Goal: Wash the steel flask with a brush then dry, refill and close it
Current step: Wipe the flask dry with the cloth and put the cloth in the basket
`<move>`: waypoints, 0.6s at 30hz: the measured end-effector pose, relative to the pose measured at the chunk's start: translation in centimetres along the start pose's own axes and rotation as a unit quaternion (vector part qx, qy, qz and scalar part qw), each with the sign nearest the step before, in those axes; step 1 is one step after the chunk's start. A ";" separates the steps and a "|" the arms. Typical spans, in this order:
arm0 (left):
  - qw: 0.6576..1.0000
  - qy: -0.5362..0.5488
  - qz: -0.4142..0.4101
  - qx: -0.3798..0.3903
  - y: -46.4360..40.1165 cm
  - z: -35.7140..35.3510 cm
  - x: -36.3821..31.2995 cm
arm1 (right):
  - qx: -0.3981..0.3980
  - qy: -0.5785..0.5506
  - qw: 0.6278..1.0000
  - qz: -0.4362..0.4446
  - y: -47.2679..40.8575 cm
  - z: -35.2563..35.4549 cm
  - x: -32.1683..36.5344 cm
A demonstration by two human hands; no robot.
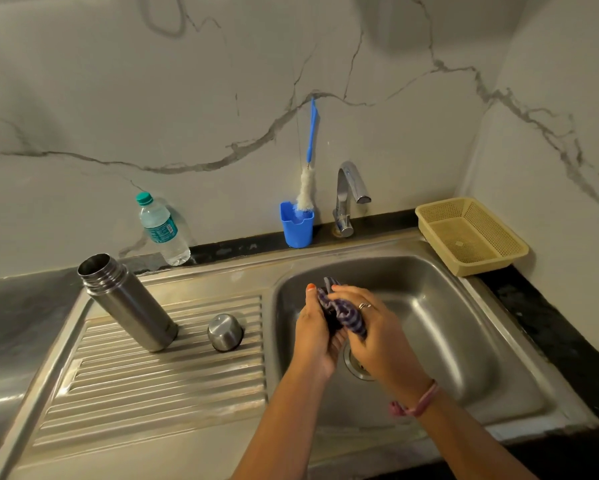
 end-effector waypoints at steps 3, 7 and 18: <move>1.000 -0.004 0.001 0.018 0.2 -0.1 0.5 | -0.039 -0.040 0.995 -0.086 -0.9 0.9 -2.4; 0.999 0.025 0.008 0.020 0.2 0.2 0.1 | -0.016 -0.047 0.997 -0.055 -1.5 0.0 -1.2; 0.992 0.091 0.086 0.006 0.1 2.4 1.9 | -0.013 -0.145 0.988 -0.052 1.8 -1.6 -2.4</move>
Point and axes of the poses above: each hand's wrist, its own y-axis away from the middle knuckle, its own z-axis out of the back of the hand, x = y × z, the point moved 9 cm from there along -y, towards the middle knuckle, and after that the axes turned 9 degrees about x, right-handed, at the moved point
